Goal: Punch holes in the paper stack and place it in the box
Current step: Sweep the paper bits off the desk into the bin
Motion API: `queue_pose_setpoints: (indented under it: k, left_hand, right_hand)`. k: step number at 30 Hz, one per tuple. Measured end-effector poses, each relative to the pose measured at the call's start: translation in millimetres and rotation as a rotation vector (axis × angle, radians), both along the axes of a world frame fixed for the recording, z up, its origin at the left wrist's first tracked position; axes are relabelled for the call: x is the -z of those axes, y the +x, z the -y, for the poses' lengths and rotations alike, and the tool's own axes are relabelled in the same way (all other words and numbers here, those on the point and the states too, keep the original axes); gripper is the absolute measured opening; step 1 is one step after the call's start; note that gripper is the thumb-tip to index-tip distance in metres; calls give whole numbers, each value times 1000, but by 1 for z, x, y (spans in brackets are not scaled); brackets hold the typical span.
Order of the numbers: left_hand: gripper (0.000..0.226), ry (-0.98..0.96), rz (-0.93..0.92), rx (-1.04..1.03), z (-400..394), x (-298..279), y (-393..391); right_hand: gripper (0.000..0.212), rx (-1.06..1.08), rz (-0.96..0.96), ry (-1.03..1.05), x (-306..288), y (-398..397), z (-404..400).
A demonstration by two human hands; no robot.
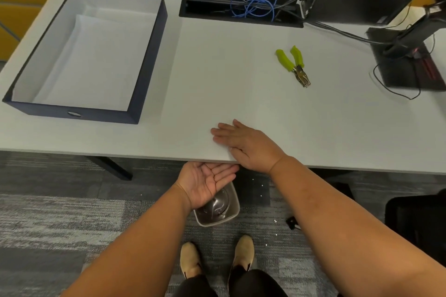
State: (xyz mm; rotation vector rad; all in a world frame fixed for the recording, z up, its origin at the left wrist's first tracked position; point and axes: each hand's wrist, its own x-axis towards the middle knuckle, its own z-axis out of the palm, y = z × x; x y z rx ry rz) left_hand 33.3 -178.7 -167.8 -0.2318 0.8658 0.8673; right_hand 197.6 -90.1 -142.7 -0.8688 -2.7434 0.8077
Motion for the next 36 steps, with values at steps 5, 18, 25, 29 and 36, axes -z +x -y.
queue_pose_setpoints:
  k: [5, 18, 25, 29, 36]
  left_hand:
    - [56, 7, -6, 3, 0, 0, 8]
    - [54, 22, -36, 5, -1, -1, 13]
    - [56, 30, -12, 0, 0, 1, 10]
    - [59, 24, 19, 18, -1, 1, 7]
    - [59, 41, 55, 15, -1, 7, 4]
  right_hand:
    - [47, 187, -112, -45, -2, 20, 15]
    - [54, 363, 119, 6, -1, 7, 10]
    - [51, 172, 26, -93, -5, -9, 25]
    - [49, 310, -99, -219, -13, 1, 7]
    - [51, 137, 68, 16, -1, -12, 12]
